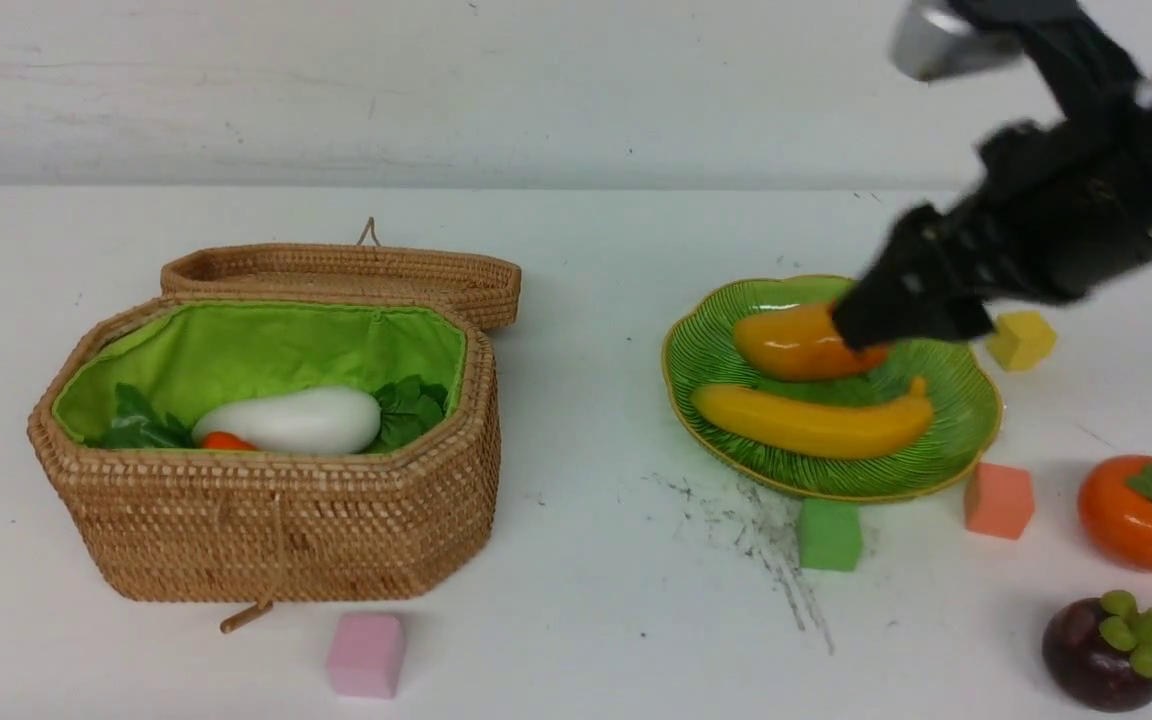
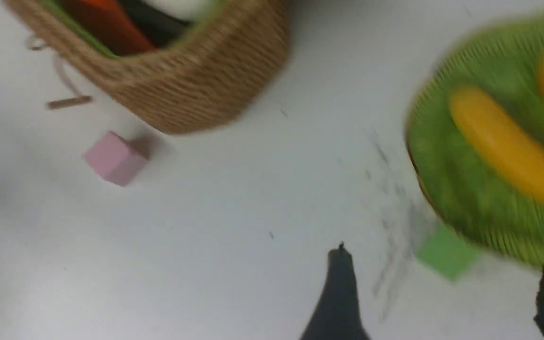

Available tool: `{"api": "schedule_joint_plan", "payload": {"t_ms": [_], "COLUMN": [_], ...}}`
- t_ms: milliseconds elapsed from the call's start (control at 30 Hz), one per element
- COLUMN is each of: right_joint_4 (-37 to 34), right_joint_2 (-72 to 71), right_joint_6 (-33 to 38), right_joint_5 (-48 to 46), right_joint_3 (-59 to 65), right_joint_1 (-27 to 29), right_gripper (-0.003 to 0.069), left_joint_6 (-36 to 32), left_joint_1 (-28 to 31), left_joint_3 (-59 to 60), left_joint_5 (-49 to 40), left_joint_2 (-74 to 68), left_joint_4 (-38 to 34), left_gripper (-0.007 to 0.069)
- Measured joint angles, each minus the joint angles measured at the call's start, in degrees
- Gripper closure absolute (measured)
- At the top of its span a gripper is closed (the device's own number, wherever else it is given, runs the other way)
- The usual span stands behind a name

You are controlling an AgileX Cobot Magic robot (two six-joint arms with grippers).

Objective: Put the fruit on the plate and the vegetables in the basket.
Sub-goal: Use the right arm to grab a mangosteen and put it into the right plate

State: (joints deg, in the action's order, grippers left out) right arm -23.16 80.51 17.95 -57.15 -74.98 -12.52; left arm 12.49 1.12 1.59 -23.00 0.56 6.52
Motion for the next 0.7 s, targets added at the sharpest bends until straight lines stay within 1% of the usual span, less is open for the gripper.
{"api": "schedule_joint_plan", "payload": {"t_ms": [33,67,100,133,233,300,333,400,567,700], "right_joint_4": [4.1,6.5,10.3,14.3,19.0,19.3,19.1,18.3,16.8,18.2], "right_joint_2": [-1.4,-2.0,-2.7,-3.0,-2.6,-2.3,-1.3,0.4,7.2,12.5], "right_joint_6": [-7.9,-10.5,-16.7,-24.4,-33.7,-35.5,-36.8,-37.2,-37.7,-37.9], "right_joint_5": [-1.3,-2.0,-2.9,-3.3,-1.5,0.4,3.7,7.2,13.7,16.2], "right_joint_3": [2.5,4.0,6.5,9.9,16.4,18.9,21.9,24.1,25.4,25.4], "right_joint_1": [1.1,1.7,2.7,3.9,6.5,7.2,8.2,8.8,9.3,9.3], "right_gripper": [0.0085,0.0072,0.005,0.0026,-0.0011,-0.0015,-0.0017,-0.0017,-0.0015,-0.0006], "left_joint_6": [0.0,0.0,0.0,0.0,0.0,0.0,0.0,0.0,0.0,0.0], "left_joint_1": [0.0,0.0,0.0,0.0,0.0,0.0,0.0,0.0,0.0,0.0], "left_joint_3": [0.0,0.0,0.0,0.0,0.0,0.0,0.0,0.0,0.0,0.0], "left_joint_5": [0.0,0.0,0.0,0.0,0.0,0.0,0.0,0.0,0.0,0.0], "left_joint_2": [0.0,0.0,0.0,0.0,0.0,0.0,0.0,0.0,0.0,0.0], "left_joint_4": [0.0,0.0,0.0,0.0,0.0,0.0,0.0,0.0,0.0,0.0], "left_gripper": [0.0448,0.0447,0.0446,0.0445,0.0441,0.044,0.0438,0.0438,0.0438,0.0438]}}
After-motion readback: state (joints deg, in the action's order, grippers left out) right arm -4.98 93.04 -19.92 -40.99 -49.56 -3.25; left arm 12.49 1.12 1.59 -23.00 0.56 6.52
